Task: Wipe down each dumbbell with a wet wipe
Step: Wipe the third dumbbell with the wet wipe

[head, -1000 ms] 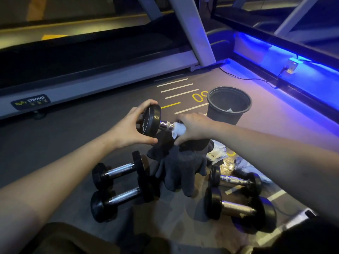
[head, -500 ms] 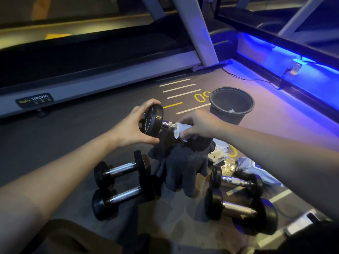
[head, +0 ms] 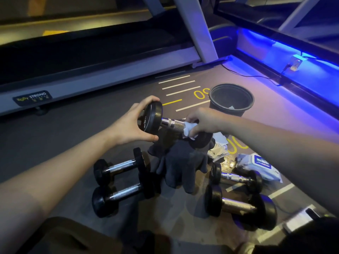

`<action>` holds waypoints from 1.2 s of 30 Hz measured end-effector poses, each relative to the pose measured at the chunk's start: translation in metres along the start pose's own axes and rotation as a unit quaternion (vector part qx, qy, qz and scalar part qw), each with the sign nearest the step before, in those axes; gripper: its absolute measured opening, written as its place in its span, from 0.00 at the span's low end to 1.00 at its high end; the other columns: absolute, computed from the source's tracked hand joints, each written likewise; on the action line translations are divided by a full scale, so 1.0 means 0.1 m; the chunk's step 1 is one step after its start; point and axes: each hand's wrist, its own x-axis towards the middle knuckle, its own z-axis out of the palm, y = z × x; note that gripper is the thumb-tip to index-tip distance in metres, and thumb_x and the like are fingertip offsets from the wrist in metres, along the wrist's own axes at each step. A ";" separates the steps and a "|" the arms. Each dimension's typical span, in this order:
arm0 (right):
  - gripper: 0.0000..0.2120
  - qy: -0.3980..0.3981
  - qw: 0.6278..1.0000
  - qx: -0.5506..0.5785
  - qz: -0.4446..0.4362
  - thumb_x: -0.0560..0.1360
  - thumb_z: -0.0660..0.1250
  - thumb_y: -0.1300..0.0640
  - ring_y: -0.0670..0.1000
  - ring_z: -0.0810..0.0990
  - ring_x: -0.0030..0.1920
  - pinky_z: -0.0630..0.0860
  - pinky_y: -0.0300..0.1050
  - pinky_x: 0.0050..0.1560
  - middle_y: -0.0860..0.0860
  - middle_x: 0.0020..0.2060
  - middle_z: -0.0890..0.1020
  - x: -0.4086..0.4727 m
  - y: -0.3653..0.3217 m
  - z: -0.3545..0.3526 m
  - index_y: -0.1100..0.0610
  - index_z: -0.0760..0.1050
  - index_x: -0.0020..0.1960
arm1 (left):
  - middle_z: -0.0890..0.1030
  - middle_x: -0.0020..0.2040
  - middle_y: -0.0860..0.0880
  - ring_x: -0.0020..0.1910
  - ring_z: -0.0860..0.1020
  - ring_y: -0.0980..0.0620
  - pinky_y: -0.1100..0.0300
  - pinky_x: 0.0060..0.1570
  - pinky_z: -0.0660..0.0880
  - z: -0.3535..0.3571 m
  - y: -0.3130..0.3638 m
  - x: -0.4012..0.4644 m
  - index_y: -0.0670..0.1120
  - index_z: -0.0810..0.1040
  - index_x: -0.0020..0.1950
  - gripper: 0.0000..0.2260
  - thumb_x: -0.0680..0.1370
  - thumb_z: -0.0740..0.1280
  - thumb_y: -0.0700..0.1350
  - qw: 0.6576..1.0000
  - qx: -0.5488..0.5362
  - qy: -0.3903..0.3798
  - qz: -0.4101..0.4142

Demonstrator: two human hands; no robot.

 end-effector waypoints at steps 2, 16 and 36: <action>0.11 -0.075 0.997 0.037 -0.003 0.68 0.77 0.58 0.52 0.80 0.43 0.77 0.50 0.47 0.45 0.39 0.83 0.03 0.05 -0.09 0.51 0.81 0.48 | 0.67 0.65 0.56 0.64 0.70 0.62 0.58 0.62 0.76 0.00 0.05 0.01 0.69 0.64 0.69 0.44 0.64 0.83 0.41 1.000 0.017 -0.009 0.009; 0.18 0.228 0.950 -0.211 -0.010 0.65 0.76 0.43 0.54 0.78 0.53 0.48 0.53 0.75 0.49 0.40 0.80 -0.11 -0.09 0.38 0.52 0.74 0.46 | 0.71 0.66 0.49 0.63 0.73 0.55 0.63 0.54 0.75 0.04 0.03 0.00 0.68 0.65 0.68 0.43 0.64 0.83 0.41 0.999 -0.010 0.018 -0.029; 0.23 0.099 0.981 -0.163 0.032 0.60 0.76 0.35 0.52 0.75 0.50 0.62 0.51 0.63 0.46 0.39 0.79 0.01 0.00 0.10 0.49 0.79 0.46 | 0.71 0.65 0.50 0.65 0.71 0.51 0.48 0.65 0.74 0.02 0.10 0.03 0.69 0.63 0.69 0.43 0.64 0.82 0.46 0.999 0.026 0.005 -0.030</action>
